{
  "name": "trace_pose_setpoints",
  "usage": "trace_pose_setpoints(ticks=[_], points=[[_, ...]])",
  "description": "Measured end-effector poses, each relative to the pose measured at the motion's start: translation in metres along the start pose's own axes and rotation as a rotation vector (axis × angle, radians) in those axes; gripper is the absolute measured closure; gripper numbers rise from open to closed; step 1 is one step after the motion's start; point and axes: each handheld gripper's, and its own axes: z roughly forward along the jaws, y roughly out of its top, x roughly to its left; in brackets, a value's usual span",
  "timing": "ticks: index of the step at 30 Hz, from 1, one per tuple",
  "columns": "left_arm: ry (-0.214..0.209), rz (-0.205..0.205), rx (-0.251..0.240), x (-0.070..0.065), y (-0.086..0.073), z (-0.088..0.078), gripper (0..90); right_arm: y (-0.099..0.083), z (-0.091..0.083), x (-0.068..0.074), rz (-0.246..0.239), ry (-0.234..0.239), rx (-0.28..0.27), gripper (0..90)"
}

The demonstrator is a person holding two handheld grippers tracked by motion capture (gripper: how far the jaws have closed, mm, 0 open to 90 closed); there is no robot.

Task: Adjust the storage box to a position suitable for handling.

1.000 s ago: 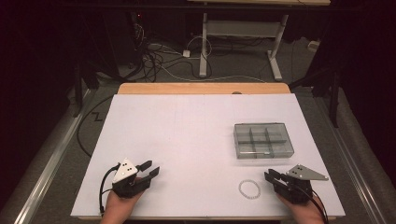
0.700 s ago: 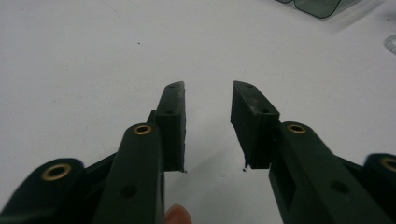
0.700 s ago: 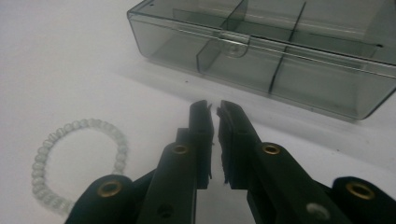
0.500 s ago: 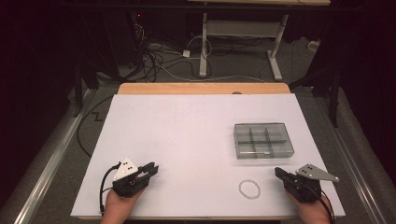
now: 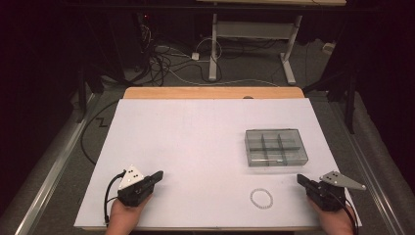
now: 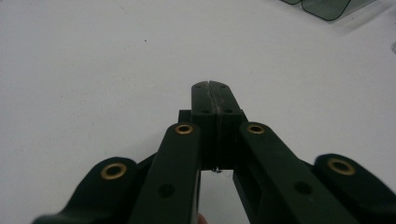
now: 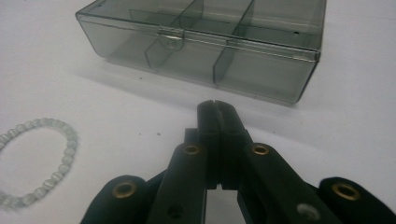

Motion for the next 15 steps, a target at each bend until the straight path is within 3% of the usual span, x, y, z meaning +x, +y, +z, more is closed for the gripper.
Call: trace_pose_setpoints(ticks=[15], points=[[0.031, -0.022, -0.007, 0.0, 0.0, 0.0, 87.7, 0.0, -0.001, -0.025, 0.029, -0.059, -0.028, 90.0]])
